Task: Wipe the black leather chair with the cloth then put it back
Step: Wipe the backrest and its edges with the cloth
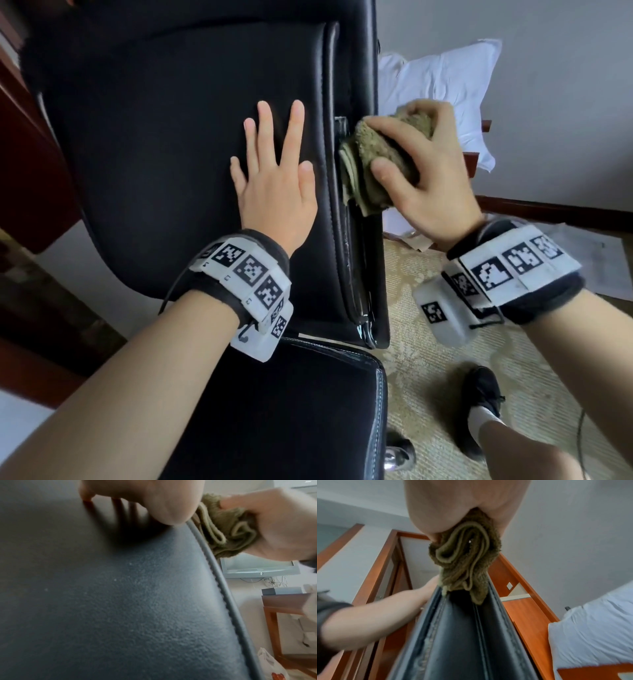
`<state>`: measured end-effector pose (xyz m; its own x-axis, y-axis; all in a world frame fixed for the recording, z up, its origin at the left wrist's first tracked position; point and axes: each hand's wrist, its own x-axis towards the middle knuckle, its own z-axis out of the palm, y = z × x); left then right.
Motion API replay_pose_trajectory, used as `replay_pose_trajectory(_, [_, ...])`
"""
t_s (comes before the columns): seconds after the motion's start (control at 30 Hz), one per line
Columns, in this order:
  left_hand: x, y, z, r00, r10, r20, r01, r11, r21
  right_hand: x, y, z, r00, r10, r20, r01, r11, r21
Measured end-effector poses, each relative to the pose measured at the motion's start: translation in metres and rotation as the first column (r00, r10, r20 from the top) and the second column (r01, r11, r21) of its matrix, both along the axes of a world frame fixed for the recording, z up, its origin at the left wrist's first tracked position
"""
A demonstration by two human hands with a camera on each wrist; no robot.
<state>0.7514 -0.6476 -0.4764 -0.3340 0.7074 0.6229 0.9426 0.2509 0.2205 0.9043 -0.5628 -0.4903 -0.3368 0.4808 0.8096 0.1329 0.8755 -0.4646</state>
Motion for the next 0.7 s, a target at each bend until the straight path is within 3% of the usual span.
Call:
replay_pose_trajectory(0.23, [-0.001,0.001,-0.001,1.000,-0.007,0.007,0.007,1.000,0.012,-0.006,0.013,0.004,0.949,-0.118,0.291,0.090,0.990,0.109])
replay_pose_trajectory(0.33, [0.001,0.002,-0.001,1.000,-0.014,0.012,0.014,1.000,0.020,-0.004,0.012,0.003,0.945,-0.141,0.295,0.114,0.988,0.109])
replay_pose_trajectory(0.43, [0.000,0.001,0.000,1.000,-0.010,0.013,0.009,1.000,0.015,-0.001,0.006,-0.020,0.958,-0.105,0.266,0.082,0.992,0.096])
replay_pose_trajectory(0.53, [0.000,0.000,0.000,1.000,0.001,0.005,-0.001,1.000,0.005,0.010,-0.001,-0.064,0.916,-0.057,0.397,0.018,0.995,0.101])
replay_pose_trajectory(0.6, [0.001,0.001,-0.001,1.000,0.005,0.002,-0.005,1.000,0.007,0.016,0.000,-0.081,0.878,-0.012,0.478,-0.007,0.999,0.038])
replay_pose_trajectory(0.7, [0.000,0.000,0.000,1.000,0.006,0.001,-0.006,1.000,0.008,0.023,0.000,-0.074,0.894,0.107,0.435,-0.043,0.987,-0.155])
